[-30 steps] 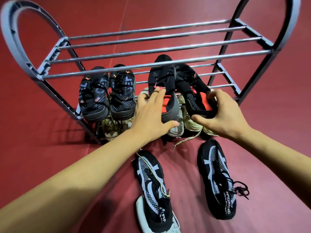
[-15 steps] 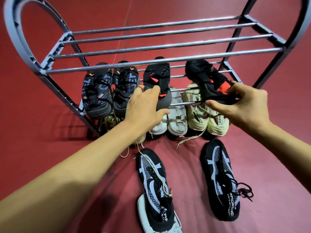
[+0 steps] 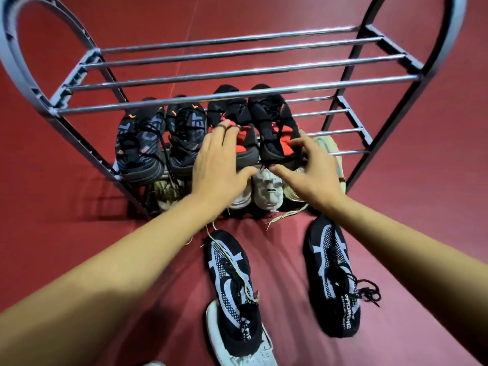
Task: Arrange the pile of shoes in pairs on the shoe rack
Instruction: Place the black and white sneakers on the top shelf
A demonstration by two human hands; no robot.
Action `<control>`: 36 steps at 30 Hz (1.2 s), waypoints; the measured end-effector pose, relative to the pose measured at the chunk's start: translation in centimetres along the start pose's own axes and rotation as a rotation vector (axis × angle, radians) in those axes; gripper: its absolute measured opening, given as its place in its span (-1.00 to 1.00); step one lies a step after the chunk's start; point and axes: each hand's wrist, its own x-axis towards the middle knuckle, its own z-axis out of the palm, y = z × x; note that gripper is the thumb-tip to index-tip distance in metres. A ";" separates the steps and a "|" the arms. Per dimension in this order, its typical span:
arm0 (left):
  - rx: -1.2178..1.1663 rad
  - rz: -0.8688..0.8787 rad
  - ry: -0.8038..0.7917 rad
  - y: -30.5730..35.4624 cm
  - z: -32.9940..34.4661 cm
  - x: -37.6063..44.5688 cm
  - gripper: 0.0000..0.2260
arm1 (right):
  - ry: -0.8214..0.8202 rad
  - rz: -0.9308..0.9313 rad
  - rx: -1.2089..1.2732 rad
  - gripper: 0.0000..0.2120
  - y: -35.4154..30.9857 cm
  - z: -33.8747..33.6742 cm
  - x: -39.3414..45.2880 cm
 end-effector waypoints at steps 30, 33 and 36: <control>-0.520 -0.692 -0.723 6.3 6.4 -19.3 -0.09 | -0.476 0.229 -0.205 -0.03 -1.1 1.9 -10.4; -0.865 -0.728 -0.674 3.5 4.9 -19.7 -0.12 | -0.520 0.339 -0.145 -0.02 -2.3 3.4 -9.0; -1.214 -0.861 -0.623 0.1 3.7 -20.3 -0.37 | -0.610 0.418 -0.018 -0.06 -2.5 4.9 -9.3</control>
